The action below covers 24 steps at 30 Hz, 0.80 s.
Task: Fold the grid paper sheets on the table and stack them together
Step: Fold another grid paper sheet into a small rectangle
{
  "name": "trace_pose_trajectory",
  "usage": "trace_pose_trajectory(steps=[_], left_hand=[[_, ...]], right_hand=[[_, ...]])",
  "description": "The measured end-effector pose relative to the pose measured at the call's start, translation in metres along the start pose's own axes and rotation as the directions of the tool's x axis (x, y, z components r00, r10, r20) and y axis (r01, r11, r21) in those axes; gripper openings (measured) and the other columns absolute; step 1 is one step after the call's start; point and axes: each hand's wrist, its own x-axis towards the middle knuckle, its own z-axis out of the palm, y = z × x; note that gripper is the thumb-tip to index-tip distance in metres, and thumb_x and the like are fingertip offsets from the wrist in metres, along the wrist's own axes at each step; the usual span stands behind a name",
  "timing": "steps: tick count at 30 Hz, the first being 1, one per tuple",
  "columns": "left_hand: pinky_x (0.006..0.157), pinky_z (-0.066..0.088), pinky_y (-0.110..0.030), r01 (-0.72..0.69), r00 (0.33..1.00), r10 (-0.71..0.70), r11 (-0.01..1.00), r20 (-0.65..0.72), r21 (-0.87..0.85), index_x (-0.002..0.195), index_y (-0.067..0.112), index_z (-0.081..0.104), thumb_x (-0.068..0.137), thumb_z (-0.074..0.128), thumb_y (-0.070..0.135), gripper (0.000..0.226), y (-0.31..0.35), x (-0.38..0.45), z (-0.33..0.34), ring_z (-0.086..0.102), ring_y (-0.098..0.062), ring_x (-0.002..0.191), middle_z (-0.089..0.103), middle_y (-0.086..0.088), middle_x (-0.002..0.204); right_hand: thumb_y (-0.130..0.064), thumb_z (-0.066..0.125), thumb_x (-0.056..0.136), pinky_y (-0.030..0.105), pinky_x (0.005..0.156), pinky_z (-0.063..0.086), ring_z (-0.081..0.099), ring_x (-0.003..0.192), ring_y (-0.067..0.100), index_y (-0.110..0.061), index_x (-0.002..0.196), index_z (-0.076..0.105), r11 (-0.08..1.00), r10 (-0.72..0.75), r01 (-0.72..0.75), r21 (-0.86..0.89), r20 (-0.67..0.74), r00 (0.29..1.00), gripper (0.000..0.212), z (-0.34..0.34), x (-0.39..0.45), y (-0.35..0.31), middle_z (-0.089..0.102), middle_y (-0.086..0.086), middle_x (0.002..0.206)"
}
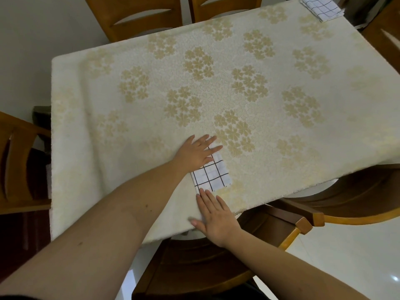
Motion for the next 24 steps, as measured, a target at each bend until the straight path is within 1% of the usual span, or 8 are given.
trace_pose_trajectory(steps=[4, 6, 8, 12, 15, 17, 21, 24], left_hand=[[0.114, 0.02, -0.052, 0.275, 0.961, -0.269, 0.951, 0.064, -0.14, 0.153, 0.034, -0.001, 0.095, 0.019, 0.065, 0.069, 0.0, -0.005, -0.007, 0.009, -0.025, 0.148, 0.002, -0.003, 0.163], [0.103, 0.033, -0.048, 0.387, 0.917, -0.4, 0.89, -0.003, -0.243, 0.151, 0.026, 0.023, 0.098, 0.026, 0.058, 0.061, -0.003, -0.008, -0.01, 0.029, -0.027, 0.138, 0.027, -0.007, 0.154], [0.093, 0.04, -0.046, 0.488, 0.848, -0.529, 0.801, -0.03, -0.348, 0.136, 0.018, 0.045, 0.101, 0.033, 0.048, 0.048, -0.007, -0.009, -0.015, 0.043, -0.029, 0.123, 0.045, -0.009, 0.137], [0.092, 0.046, -0.048, 0.695, 0.696, -0.67, 0.541, 0.257, -0.473, 0.121, 0.012, 0.054, 0.098, 0.04, 0.052, 0.048, -0.023, -0.011, -0.018, 0.053, -0.032, 0.111, 0.051, -0.012, 0.123], [0.096, 0.046, -0.043, 0.698, 0.71, -0.563, 0.488, 0.422, -0.524, 0.131, 0.006, 0.05, 0.094, 0.049, 0.053, 0.059, -0.034, -0.014, -0.017, 0.054, -0.033, 0.116, 0.055, -0.016, 0.13], [0.093, 0.046, -0.037, 0.676, 0.736, -0.502, 0.515, 0.454, -0.526, 0.133, 0.001, 0.051, 0.094, 0.054, 0.049, 0.062, -0.036, -0.02, -0.017, 0.055, -0.033, 0.118, 0.056, -0.018, 0.132], [0.093, 0.047, -0.036, 0.698, 0.716, -0.507, 0.515, 0.48, -0.498, 0.128, 0.0, 0.057, 0.092, 0.058, 0.047, 0.06, -0.032, -0.039, -0.016, 0.057, -0.031, 0.116, 0.06, -0.016, 0.128], [0.081, 0.047, -0.032, 0.709, 0.7, -0.533, 0.443, 0.475, -0.548, 0.11, -0.001, 0.065, 0.09, 0.061, 0.046, 0.05, -0.025, -0.062, -0.017, 0.062, -0.031, 0.105, 0.068, -0.013, 0.106]], right_hand=[[-0.065, 0.004, 0.091, 0.036, 0.12, -0.003, -0.004, 0.149, 0.017, -0.015, 0.155, 0.006, 0.995, -0.032, 0.036, 0.093, -0.041, 0.999, 0.08, -0.005, -0.007, -0.001, -0.001, 0.001, 0.161], [-0.056, 0.026, 0.099, 0.038, 0.12, 0.016, 0.023, 0.145, 0.019, -0.015, 0.15, 0.03, 0.964, 0.006, 0.052, 0.261, -0.216, 0.976, 0.065, -0.01, -0.009, -0.001, 0.029, 0.003, 0.156], [-0.042, 0.041, 0.1, 0.033, 0.108, 0.036, 0.044, 0.127, 0.016, -0.016, 0.14, 0.045, 0.862, 0.223, -0.028, 0.507, -0.328, 0.918, 0.049, -0.015, -0.009, -0.002, 0.049, 0.0, 0.139], [-0.028, 0.048, 0.099, 0.026, 0.084, 0.044, 0.053, 0.097, 0.01, -0.013, 0.133, 0.051, 0.297, 0.661, -0.309, 0.904, 0.039, 0.75, 0.038, -0.024, 0.002, -0.002, 0.057, -0.004, 0.111], [-0.024, 0.051, 0.095, 0.034, 0.085, 0.049, 0.058, 0.098, 0.021, -0.014, 0.121, 0.057, -0.093, 0.687, -0.317, 0.944, 0.291, 0.665, 0.028, -0.022, 0.017, 0.002, 0.062, 0.005, 0.108], [-0.021, 0.052, 0.094, 0.033, 0.075, 0.047, 0.056, 0.084, 0.021, -0.009, 0.103, 0.062, -0.215, 0.682, -0.292, 0.932, 0.357, 0.638, 0.018, -0.021, 0.022, 0.004, 0.062, 0.009, 0.097], [-0.022, 0.051, 0.096, 0.029, 0.063, 0.042, 0.052, 0.072, 0.019, -0.006, 0.113, 0.056, -0.116, 0.732, -0.312, 0.943, 0.294, 0.615, 0.024, -0.03, 0.025, 0.011, 0.058, 0.01, 0.089], [-0.022, 0.05, 0.098, 0.029, 0.076, 0.042, 0.052, 0.089, 0.019, -0.005, 0.135, 0.045, 0.039, 0.75, -0.325, 0.945, 0.187, 0.635, 0.041, -0.042, 0.026, 0.021, 0.057, 0.008, 0.105]])
